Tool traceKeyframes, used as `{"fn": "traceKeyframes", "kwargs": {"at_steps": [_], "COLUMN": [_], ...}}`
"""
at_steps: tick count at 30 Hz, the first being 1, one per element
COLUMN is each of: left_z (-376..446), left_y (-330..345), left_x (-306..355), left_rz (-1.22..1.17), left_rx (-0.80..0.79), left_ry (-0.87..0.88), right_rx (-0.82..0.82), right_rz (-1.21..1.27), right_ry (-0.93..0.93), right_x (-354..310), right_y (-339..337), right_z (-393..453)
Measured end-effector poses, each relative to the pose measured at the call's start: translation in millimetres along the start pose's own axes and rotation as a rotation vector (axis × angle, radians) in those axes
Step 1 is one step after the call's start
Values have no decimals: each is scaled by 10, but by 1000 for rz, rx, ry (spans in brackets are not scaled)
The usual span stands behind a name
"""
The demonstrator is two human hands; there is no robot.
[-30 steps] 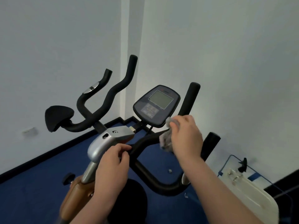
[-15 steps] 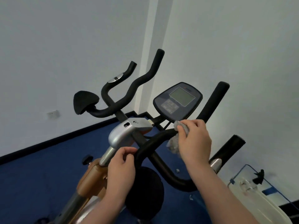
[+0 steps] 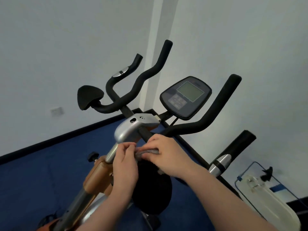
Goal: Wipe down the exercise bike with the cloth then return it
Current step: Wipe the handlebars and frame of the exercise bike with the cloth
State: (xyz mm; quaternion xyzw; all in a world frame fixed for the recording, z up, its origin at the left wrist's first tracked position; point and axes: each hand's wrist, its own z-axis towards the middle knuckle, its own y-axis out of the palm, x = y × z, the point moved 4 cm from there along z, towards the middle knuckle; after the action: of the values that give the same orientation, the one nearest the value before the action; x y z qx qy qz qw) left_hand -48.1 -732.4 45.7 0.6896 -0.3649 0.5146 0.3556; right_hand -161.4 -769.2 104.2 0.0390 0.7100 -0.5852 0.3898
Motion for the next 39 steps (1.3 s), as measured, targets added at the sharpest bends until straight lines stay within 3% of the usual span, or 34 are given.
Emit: {"fn": "traceKeyframes", "kwargs": {"at_steps": [2,4,6,10,12,14,18,26,33,39], "left_z": [34,128,177,104,49,40,47,42,41,22], "left_y": [26,121,363,1040,1266,1311,1264,1282,1265,1255], "left_x": [75,243,436,637,596,523,453,454,412,390], "left_rz": [48,255,446,705,819,864,808,793,794,788], "left_rx": [-83,-200,-344,-505,-490,-420,-409,-383,-358,-354], "left_ry": [-9,113,249,449,510,544,641,702,725,720], "right_rx": [-149,-101,166,882,1050,1012,704,679,555,645], "right_rz": [10,61,73,26,16,-25,-82,-114,-747,-1086], "right_ry": [9,49,109,145,121,78,84,111,30,120], "right_x": [43,160,339,614,670,700,766,672,490,441], "right_y": [-167,-442,-876,-1906,-2242,-2446,-2579,-2793,-2448,-2017], "right_z": [-42,-159,-298,-510,-465,-269,44,-86,-74,97]}}
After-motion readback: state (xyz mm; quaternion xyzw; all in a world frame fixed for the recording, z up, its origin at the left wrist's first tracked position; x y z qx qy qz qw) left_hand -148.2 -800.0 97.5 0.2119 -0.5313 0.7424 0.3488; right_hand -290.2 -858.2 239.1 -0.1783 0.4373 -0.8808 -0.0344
